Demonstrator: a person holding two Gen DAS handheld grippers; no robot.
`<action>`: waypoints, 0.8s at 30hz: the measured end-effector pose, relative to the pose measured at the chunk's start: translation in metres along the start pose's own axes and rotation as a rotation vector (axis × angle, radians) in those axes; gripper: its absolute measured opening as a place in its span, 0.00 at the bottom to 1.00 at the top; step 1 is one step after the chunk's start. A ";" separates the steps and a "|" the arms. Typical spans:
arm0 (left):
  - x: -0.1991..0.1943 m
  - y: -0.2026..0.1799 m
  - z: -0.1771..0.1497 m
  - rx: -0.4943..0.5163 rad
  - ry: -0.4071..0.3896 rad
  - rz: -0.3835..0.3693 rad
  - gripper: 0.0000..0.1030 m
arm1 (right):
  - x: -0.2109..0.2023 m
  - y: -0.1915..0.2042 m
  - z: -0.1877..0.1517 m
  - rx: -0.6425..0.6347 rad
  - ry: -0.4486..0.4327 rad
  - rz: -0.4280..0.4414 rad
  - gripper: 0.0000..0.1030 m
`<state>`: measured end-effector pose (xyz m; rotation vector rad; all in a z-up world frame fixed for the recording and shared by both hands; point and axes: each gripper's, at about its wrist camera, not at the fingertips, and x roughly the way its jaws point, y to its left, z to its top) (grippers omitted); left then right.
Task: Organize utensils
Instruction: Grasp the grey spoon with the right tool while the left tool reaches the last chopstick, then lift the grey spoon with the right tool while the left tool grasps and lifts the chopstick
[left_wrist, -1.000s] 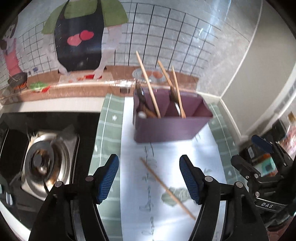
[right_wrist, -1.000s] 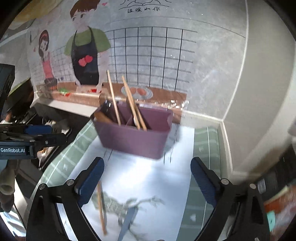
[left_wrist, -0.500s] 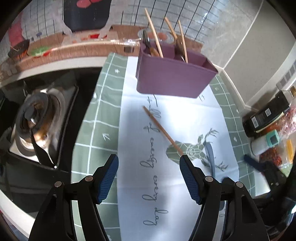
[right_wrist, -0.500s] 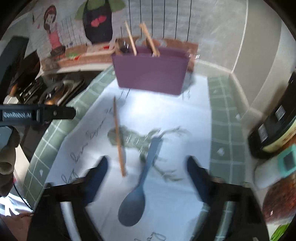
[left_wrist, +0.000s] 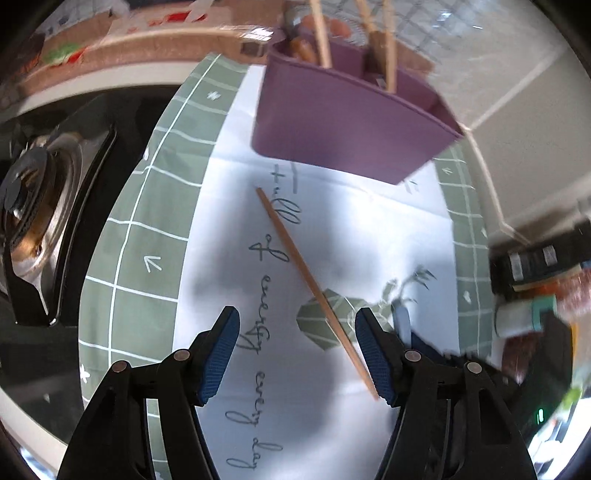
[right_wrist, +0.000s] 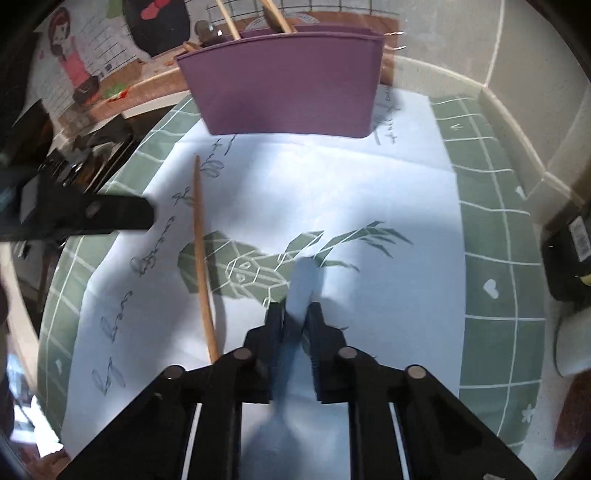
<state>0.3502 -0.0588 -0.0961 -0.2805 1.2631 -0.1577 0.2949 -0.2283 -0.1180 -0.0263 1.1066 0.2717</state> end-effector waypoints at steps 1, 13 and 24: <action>0.004 0.002 0.003 -0.017 0.013 0.000 0.64 | -0.004 -0.004 -0.002 -0.011 -0.008 -0.002 0.10; 0.046 -0.002 0.048 -0.086 0.127 0.044 0.45 | -0.042 -0.082 -0.004 0.058 -0.090 -0.088 0.10; 0.056 -0.051 0.030 0.240 0.056 0.144 0.08 | -0.049 -0.092 -0.005 0.069 -0.108 -0.075 0.10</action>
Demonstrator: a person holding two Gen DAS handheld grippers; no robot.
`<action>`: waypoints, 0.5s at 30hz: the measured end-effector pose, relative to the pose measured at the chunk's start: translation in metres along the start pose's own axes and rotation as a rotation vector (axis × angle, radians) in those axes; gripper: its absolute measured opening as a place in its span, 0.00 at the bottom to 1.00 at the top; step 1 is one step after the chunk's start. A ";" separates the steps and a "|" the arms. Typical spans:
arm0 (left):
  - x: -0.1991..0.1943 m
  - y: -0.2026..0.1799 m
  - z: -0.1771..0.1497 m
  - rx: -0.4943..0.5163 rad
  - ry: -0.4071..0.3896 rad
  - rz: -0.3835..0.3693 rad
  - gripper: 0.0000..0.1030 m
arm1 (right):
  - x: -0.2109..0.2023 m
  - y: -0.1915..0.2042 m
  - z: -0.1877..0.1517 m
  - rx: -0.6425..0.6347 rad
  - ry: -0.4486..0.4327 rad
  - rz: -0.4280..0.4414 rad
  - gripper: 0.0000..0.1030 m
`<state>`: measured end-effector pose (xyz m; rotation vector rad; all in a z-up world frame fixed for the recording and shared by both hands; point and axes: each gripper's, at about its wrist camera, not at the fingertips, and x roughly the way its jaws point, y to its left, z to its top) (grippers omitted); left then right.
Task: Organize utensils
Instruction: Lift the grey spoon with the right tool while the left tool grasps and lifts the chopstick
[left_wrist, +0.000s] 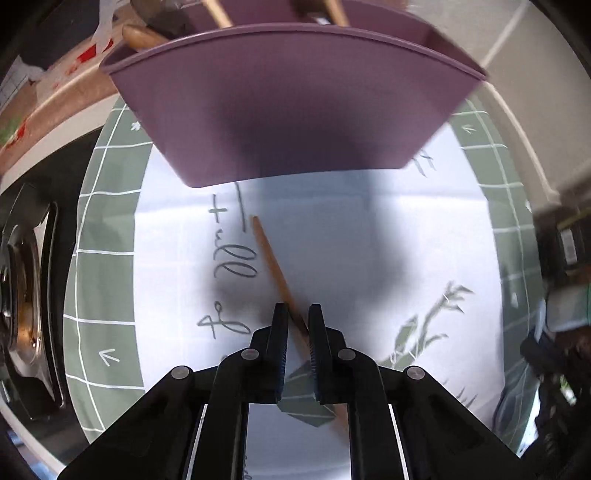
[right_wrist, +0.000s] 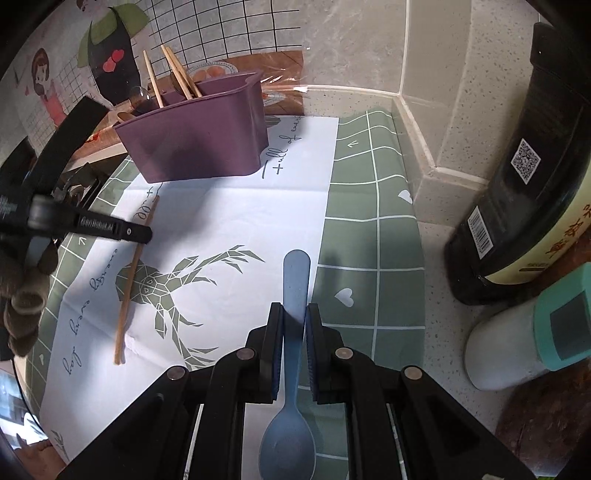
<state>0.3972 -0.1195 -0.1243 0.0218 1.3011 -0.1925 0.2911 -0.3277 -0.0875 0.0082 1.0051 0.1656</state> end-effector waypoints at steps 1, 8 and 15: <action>-0.003 0.001 -0.004 0.007 -0.013 -0.012 0.06 | -0.001 0.000 0.000 0.003 -0.005 0.011 0.10; -0.060 0.015 -0.059 0.019 -0.226 -0.084 0.06 | -0.019 0.010 0.005 0.000 -0.062 0.098 0.10; -0.128 0.029 -0.094 -0.041 -0.423 -0.189 0.05 | -0.042 0.032 0.014 -0.004 -0.120 0.158 0.10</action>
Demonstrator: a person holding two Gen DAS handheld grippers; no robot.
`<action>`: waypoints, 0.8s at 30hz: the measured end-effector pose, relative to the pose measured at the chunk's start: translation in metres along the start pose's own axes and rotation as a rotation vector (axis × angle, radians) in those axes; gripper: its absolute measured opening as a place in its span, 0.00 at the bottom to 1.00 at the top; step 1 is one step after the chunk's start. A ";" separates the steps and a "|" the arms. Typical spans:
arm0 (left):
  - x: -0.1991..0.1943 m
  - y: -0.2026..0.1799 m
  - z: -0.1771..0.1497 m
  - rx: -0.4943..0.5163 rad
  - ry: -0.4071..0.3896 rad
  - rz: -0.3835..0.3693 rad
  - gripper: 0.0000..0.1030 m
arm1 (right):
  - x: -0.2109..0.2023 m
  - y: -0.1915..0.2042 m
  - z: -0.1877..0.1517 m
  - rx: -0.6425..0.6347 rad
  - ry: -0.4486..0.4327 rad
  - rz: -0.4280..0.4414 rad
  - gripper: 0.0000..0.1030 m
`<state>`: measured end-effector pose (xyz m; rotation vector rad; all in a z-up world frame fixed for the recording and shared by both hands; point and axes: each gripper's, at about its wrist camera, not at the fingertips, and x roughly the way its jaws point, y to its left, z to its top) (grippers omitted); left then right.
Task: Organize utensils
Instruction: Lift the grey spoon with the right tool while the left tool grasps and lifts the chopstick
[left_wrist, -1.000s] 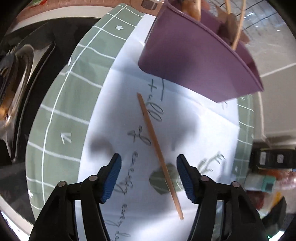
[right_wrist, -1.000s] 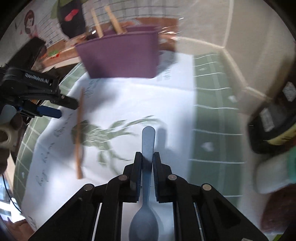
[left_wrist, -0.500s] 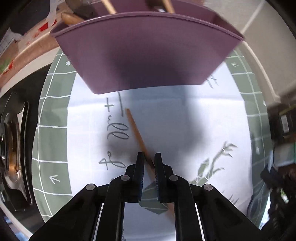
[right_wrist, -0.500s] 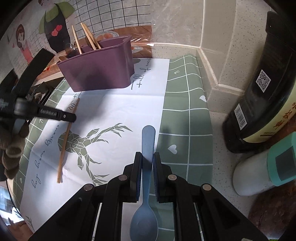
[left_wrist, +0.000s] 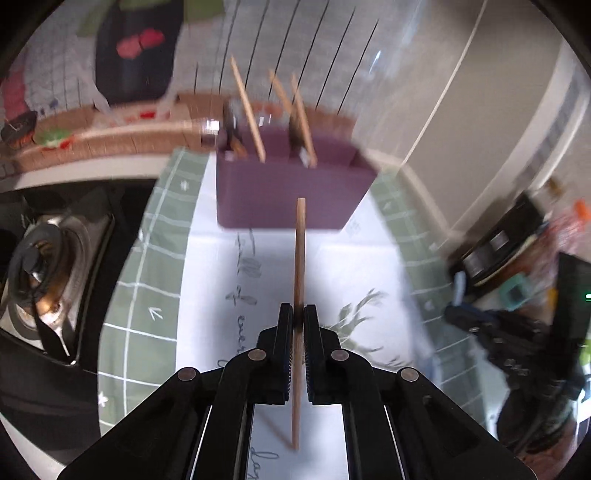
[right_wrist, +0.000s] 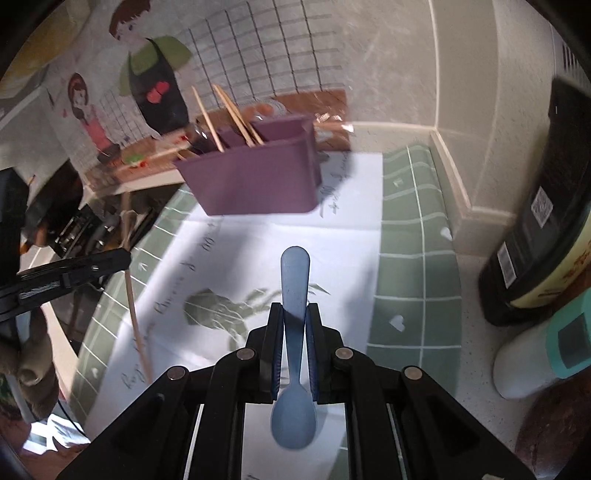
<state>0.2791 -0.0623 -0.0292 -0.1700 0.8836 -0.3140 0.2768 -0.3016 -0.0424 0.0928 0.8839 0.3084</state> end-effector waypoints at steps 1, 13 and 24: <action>-0.010 -0.001 0.003 0.002 -0.025 -0.010 0.05 | -0.006 0.005 0.003 -0.005 -0.015 0.003 0.10; -0.098 -0.022 0.080 0.130 -0.233 -0.022 0.05 | -0.094 0.076 0.095 -0.179 -0.248 -0.062 0.10; 0.055 0.053 0.069 -0.183 0.341 0.063 0.28 | -0.061 0.057 0.082 -0.136 -0.159 -0.094 0.10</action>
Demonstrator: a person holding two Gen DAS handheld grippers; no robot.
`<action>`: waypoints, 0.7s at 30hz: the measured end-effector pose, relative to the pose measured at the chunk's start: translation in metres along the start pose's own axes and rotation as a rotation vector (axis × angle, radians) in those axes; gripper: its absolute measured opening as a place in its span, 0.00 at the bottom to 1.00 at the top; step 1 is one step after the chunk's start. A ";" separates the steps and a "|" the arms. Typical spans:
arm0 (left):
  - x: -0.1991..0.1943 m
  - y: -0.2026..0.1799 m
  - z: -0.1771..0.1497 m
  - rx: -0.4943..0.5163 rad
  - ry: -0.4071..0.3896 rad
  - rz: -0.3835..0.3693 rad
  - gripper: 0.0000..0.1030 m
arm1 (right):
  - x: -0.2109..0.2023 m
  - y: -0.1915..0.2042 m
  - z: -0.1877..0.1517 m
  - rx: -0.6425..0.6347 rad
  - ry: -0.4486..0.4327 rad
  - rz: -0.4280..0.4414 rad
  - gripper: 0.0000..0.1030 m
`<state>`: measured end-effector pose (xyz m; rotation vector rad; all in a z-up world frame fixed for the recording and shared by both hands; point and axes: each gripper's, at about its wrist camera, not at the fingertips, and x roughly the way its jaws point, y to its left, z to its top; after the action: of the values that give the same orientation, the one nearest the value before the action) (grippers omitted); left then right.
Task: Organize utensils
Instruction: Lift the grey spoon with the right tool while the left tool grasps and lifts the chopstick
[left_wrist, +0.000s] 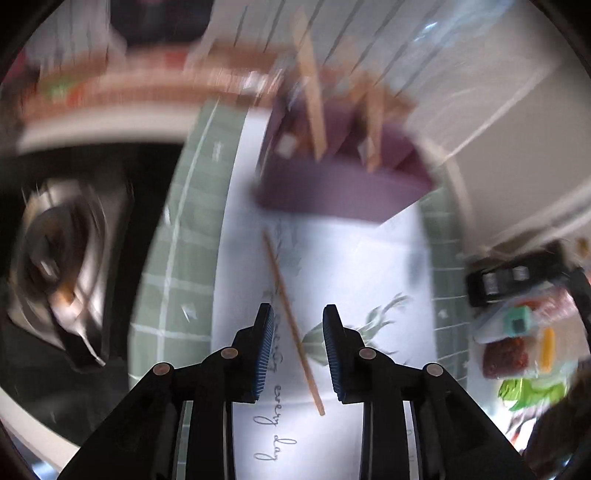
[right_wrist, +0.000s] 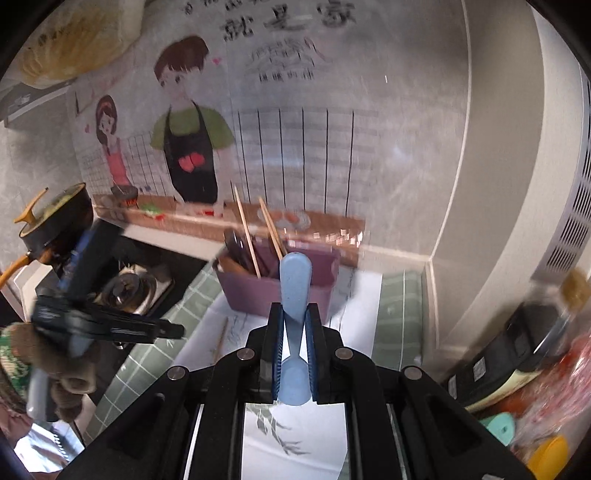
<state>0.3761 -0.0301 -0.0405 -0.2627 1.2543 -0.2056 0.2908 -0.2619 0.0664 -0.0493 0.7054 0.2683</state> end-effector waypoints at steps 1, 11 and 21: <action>0.013 0.001 0.000 -0.015 0.027 0.010 0.28 | 0.002 -0.002 -0.004 0.005 0.007 0.001 0.10; 0.087 -0.021 0.013 -0.003 0.152 0.146 0.28 | 0.014 -0.032 -0.033 0.048 0.064 0.000 0.10; 0.104 -0.045 0.005 0.140 0.097 0.209 0.07 | 0.013 -0.047 -0.045 0.067 0.075 -0.004 0.10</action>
<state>0.4118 -0.1032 -0.1194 -0.0002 1.3473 -0.1261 0.2843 -0.3099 0.0219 0.0035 0.7880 0.2396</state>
